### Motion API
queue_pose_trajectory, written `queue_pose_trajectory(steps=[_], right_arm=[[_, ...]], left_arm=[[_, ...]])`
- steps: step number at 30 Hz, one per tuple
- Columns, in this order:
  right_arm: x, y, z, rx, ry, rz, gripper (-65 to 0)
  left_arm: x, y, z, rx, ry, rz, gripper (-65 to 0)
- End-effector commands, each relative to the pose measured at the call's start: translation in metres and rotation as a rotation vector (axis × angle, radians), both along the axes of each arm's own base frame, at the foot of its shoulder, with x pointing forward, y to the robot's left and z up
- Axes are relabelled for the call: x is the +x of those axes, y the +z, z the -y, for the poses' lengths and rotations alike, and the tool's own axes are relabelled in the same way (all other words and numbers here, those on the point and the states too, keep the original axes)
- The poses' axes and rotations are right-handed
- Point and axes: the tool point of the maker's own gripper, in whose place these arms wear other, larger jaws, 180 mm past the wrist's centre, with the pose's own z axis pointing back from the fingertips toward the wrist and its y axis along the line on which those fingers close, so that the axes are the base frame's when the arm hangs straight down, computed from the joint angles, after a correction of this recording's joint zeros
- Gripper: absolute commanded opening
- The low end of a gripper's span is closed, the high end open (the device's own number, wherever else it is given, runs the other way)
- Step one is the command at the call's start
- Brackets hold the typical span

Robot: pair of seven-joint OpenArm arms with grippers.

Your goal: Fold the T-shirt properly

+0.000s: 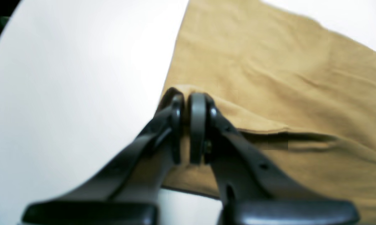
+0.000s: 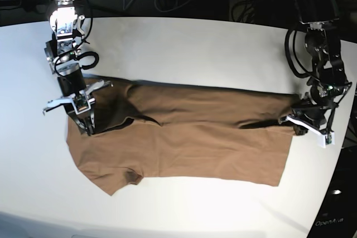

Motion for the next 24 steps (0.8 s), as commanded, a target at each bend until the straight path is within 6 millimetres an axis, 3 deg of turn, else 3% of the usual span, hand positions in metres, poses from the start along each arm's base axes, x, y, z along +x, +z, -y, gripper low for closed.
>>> queue_pose_trajectory(steps=[1,11,13,18,20,24], right_arm=[[0.0067,0.0168,0.0026,0.002,0.003,0.061,-64.3],[0.0038,0.0075,0.0048,0.009,-0.005,0.038,-63.1],[0.0038,0.0075,0.0048,0.009,-0.005,0.038,-59.1],[0.0027,0.0079,0.0048,0.012,-0.003,0.042,-40.0],[0.0028,0.0084,0.0048,0.011,-0.003,0.043,-36.1],[0.0029,0.0090,0.0047,0.011,-0.003,0.045,-35.4]], left_arm=[[0.0122,0.0202,-0.0051,0.017,-0.002,0.068,-61.9],[0.0126,0.0207,-0.0058,0.017,0.000,0.070,-60.2],[0.0129,0.0215,-0.0050,0.016,-0.001,0.073,-53.5],[0.0111,0.0211,-0.0034,0.014,-0.003,0.074,-24.4],[0.0106,0.0205,-0.0034,0.014,-0.003,0.072,-20.1],[0.0107,0.0210,-0.0033,0.014,-0.004,0.074,-19.9]])
